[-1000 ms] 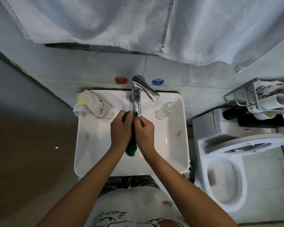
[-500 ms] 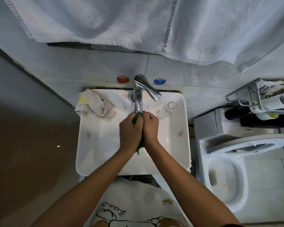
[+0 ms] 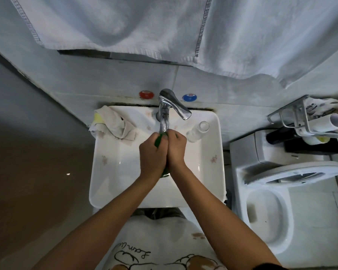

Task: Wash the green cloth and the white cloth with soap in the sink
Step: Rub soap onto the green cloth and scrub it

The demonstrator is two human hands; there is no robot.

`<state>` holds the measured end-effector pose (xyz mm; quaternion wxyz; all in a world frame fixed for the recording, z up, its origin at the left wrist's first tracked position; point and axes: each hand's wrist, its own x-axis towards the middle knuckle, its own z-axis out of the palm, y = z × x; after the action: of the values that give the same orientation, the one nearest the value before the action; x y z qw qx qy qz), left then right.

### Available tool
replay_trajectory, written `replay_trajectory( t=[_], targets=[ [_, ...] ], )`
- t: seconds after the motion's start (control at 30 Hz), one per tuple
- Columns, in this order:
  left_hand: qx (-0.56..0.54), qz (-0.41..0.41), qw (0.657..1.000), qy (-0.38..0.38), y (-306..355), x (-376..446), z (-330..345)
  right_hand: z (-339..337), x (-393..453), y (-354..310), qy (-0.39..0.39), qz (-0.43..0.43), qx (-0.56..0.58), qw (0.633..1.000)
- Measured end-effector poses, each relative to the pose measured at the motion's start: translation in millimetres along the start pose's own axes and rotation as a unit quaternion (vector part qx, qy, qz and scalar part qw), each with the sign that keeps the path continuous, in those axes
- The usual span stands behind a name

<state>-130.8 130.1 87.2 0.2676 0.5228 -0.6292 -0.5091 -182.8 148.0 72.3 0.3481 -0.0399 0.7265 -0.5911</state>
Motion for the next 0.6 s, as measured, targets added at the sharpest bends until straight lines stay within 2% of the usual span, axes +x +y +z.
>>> replay_trajectory(
  t=[0.17, 0.3, 0.43, 0.53, 0.6],
  targets=[
    [-0.032, -0.018, 0.999, 0.029, 3.0, 16.8, -10.4, 5.0, -20.0, 4.1, -0.051, -0.029, -0.013, 0.998],
    [-0.002, 0.013, 1.0, 0.002, 1.5, -5.2, -5.4, 1.1, -4.1, -5.7, -0.014, -0.011, -0.004, 1.0],
    [-0.008, -0.008, 1.0, 0.017, -1.0, 17.6, -14.0, 1.4, -27.1, -4.5, -0.074, -0.054, -0.045, 0.995],
    [-0.005, 0.015, 1.0, -0.009, 2.7, 1.2, -8.4, -1.2, -8.0, -17.5, -0.027, -0.039, -0.021, 0.999],
    [-0.001, 0.035, 0.999, -0.01, 6.3, -0.4, -8.3, -1.3, -6.1, -19.5, -0.026, -0.035, -0.016, 0.999]
  ],
)
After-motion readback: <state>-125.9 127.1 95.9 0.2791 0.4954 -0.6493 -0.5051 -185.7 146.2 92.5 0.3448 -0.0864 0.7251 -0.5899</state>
